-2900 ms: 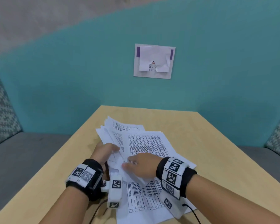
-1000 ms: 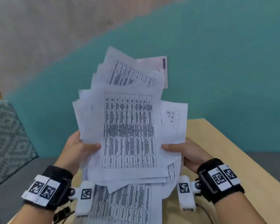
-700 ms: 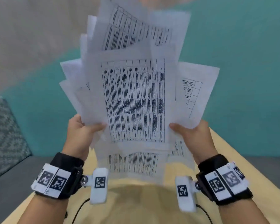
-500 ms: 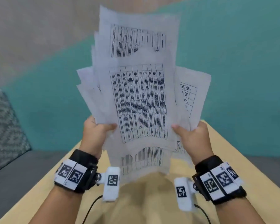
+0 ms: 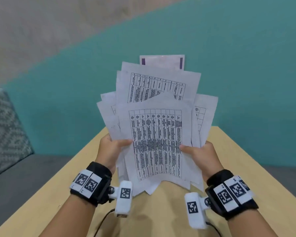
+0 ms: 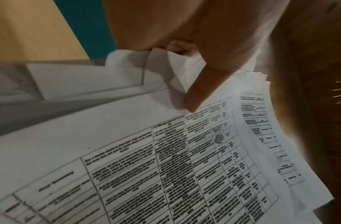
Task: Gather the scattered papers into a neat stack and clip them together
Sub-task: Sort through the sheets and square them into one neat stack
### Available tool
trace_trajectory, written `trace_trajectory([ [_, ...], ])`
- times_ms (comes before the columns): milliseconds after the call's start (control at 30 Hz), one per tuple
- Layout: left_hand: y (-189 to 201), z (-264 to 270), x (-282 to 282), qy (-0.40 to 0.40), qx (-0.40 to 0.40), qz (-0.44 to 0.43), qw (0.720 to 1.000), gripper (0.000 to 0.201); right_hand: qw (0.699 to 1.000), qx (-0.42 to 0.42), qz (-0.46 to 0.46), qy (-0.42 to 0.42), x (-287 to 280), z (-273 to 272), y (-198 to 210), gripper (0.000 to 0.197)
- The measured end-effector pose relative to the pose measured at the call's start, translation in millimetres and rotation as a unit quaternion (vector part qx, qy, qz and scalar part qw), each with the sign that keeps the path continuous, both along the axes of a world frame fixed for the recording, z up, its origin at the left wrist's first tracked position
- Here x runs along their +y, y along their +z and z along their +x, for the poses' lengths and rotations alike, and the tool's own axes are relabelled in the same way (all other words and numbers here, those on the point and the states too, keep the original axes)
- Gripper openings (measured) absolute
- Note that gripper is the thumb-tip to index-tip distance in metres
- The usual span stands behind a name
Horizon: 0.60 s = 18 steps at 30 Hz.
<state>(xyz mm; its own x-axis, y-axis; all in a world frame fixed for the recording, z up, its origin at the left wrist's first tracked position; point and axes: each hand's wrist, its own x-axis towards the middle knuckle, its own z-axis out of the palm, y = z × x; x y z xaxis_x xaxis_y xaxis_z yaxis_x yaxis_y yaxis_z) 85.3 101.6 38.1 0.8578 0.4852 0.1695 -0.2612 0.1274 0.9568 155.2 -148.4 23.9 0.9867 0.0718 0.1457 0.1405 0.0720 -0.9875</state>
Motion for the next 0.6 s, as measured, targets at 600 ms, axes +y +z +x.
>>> trace_trajectory([
  [600, 4, -2, 15, -0.018, 0.07, 0.108, 0.992, 0.025, 0.999, 0.024, -0.021, -0.005, -2, 1, -9, 0.041],
])
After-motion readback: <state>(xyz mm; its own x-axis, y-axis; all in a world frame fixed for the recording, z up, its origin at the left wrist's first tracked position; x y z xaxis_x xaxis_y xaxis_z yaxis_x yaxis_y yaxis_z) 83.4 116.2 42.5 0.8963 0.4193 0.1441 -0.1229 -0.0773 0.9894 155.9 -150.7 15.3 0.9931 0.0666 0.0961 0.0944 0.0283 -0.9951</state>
